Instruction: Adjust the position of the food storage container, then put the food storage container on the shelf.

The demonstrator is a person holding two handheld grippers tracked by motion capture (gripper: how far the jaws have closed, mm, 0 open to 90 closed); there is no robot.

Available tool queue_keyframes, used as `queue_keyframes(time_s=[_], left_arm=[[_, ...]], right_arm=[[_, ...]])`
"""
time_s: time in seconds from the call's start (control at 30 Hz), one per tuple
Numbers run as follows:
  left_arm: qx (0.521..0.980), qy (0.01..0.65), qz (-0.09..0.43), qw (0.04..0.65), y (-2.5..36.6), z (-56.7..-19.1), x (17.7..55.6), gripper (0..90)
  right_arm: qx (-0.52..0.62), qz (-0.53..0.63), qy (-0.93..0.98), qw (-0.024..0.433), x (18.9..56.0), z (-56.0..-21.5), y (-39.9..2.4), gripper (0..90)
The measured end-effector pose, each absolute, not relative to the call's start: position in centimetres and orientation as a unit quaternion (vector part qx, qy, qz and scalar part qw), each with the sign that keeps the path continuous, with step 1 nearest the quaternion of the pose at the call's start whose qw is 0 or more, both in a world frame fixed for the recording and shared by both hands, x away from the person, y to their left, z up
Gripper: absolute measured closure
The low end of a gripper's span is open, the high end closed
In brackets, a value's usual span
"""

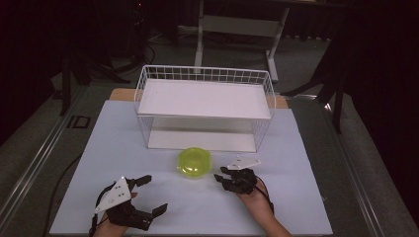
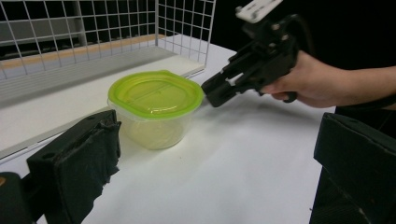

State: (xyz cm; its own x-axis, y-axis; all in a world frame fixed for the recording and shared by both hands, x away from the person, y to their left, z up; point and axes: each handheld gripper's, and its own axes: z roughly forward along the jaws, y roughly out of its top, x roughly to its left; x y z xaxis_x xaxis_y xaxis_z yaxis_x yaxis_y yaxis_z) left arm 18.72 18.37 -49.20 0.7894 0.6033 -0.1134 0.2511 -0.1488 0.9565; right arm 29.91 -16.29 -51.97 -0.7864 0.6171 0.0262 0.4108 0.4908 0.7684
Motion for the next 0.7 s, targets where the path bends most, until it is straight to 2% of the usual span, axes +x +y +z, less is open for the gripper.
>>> queue_keyframes(time_s=[0.03, 0.07, 0.17, 0.47, 0.53, 0.6, 0.67, 0.7], left_arm=[[0.744, 0.287, 0.151, 0.584, 18.4, -49.2, 18.7, 1.4], [0.745, 0.287, 0.151, 0.583, 18.3, -49.2, 18.7, 1.4], [0.744, 0.288, 0.150, 0.584, 18.3, -49.3, 18.8, 1.4], [0.749, 0.278, 0.151, 0.582, 17.4, -48.4, 18.7, 1.4], [0.752, 0.271, 0.151, 0.582, 17.2, -48.2, 18.8, 1.4], [0.752, 0.267, 0.147, 0.584, 17.0, -48.0, 19.0, 1.4], [0.747, 0.271, 0.133, 0.592, 16.9, -47.8, 19.2, 1.4], [0.747, 0.272, 0.132, 0.592, 16.9, -47.8, 19.3, 1.4]], right_arm=[[0.288, 0.415, 0.853, 0.128, 29.2, -51.5, -16.9, 38.1], [0.286, 0.422, 0.851, 0.125, 29.0, -51.3, -17.1, 29.3], [0.270, 0.431, 0.851, 0.131, 28.0, -50.6, -17.6, 18.6], [0.221, 0.470, 0.834, 0.187, 25.3, -47.1, -18.1, 12.6], [0.223, 0.469, 0.822, 0.233, 25.2, -46.7, -18.0, 14.1], [0.194, 0.486, 0.818, 0.240, 25.3, -46.4, -18.2, 14.0], [0.187, 0.493, 0.807, 0.266, 25.3, -46.2, -18.2, 14.0], [0.178, 0.505, 0.803, 0.262, 25.3, -46.1, -18.4, 14.0]])
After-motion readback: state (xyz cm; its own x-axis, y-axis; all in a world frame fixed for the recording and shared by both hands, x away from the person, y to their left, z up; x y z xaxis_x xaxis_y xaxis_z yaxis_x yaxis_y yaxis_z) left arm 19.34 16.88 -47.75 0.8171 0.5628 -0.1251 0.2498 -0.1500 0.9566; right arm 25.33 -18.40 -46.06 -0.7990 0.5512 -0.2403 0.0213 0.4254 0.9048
